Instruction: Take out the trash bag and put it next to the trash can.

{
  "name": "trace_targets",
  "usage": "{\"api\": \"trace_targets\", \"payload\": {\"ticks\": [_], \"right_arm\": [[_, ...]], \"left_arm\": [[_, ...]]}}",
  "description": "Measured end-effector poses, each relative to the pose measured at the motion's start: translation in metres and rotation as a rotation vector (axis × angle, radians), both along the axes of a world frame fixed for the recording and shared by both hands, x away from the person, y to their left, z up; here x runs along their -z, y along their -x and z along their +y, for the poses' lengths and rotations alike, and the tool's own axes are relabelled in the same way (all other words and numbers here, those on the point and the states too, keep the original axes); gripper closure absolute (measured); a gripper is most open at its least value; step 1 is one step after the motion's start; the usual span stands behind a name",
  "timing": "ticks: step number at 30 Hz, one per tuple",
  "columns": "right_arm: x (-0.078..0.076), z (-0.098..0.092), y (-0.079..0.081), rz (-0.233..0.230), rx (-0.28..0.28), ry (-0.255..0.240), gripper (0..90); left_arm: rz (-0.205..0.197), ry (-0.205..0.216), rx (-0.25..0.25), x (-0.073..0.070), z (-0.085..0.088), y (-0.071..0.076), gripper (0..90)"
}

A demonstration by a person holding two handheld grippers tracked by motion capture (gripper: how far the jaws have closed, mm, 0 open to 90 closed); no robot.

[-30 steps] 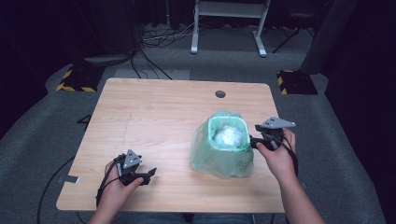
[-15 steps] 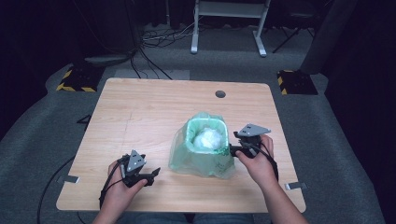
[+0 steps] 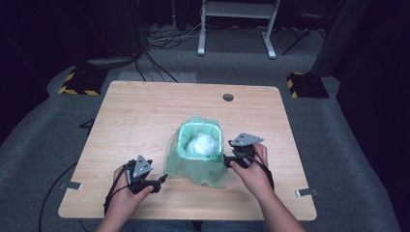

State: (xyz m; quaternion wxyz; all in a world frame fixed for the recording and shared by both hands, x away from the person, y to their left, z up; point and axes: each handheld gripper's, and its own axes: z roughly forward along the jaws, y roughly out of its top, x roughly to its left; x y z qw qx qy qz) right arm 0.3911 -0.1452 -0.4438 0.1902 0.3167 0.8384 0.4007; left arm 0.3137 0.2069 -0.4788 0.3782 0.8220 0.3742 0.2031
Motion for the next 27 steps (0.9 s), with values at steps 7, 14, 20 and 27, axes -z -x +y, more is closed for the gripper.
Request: {"api": "trace_targets", "payload": {"ticks": [7, 14, 20, 27], "right_arm": [[-0.008, -0.022, 0.016, -0.018, 0.021, 0.002, 33.6], [-0.006, -0.042, 0.041, 0.012, 0.016, -0.006, 30.0], [0.002, -0.048, 0.062, 0.036, -0.018, -0.011, 26.7], [0.010, -0.024, 0.063, 0.041, -0.103, -0.035, 24.6]], "left_arm": [[-0.001, 0.004, 0.023, -0.004, -0.006, 0.005, 22.6], [-0.004, 0.032, 0.065, -0.008, -0.010, 0.010, 18.8], [0.008, 0.061, 0.087, -0.008, -0.016, 0.007, 18.8], [0.031, 0.085, 0.104, 0.000, -0.022, -0.007, 24.5]]}}
